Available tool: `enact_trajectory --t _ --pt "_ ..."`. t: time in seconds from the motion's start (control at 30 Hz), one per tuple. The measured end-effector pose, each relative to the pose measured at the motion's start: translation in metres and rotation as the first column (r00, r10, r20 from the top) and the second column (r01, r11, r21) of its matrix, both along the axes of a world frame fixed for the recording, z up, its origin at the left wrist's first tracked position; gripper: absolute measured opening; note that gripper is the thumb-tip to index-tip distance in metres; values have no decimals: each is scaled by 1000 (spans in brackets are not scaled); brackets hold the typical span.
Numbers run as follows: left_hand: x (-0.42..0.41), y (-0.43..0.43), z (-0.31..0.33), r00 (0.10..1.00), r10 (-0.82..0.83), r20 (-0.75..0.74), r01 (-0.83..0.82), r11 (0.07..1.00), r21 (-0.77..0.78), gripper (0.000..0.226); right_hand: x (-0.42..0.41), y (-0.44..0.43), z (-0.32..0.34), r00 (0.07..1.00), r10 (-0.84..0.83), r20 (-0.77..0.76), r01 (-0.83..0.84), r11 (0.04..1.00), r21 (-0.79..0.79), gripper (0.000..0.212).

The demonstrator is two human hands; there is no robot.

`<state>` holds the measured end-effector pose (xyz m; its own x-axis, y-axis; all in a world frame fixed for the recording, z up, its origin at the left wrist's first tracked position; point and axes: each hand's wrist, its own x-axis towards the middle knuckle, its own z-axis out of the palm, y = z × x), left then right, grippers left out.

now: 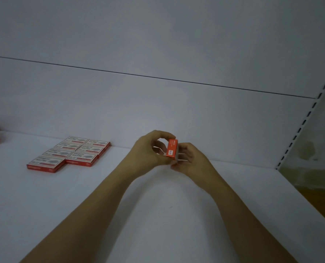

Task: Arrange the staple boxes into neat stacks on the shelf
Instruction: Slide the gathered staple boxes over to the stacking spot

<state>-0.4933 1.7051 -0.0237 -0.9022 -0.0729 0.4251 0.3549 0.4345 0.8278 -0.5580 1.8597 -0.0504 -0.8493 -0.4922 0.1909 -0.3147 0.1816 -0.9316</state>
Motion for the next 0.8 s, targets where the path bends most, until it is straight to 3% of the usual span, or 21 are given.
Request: enact_trajectory --t 0.2,0.3,0.43,0.53,0.7,0.8 --pt "-4 -3 -5 994 36 -99 -45 995 -92 49 4 -1 6 995 -88 -51 88 996 -14 44" --pt "-6 -5 -10 974 140 -180 -173 967 -185 45 8 -2 12 958 -205 -200 195 979 -68 41" --pt "-10 -6 -18 876 219 -430 -367 881 -299 42 14 -6 13 792 -266 -549 272 960 -72 38" --pt "-11 -6 -23 812 230 -537 -448 835 -320 45 13 -9 9 661 -270 -701 298 951 -86 39" --pt "-15 -6 -26 782 226 -581 -485 806 -339 54 9 -9 6 598 -275 -752 294 949 -113 45" --pt "-17 -9 -24 812 219 -541 -438 841 -317 49 5 -7 9 664 -259 -701 293 953 -75 46"
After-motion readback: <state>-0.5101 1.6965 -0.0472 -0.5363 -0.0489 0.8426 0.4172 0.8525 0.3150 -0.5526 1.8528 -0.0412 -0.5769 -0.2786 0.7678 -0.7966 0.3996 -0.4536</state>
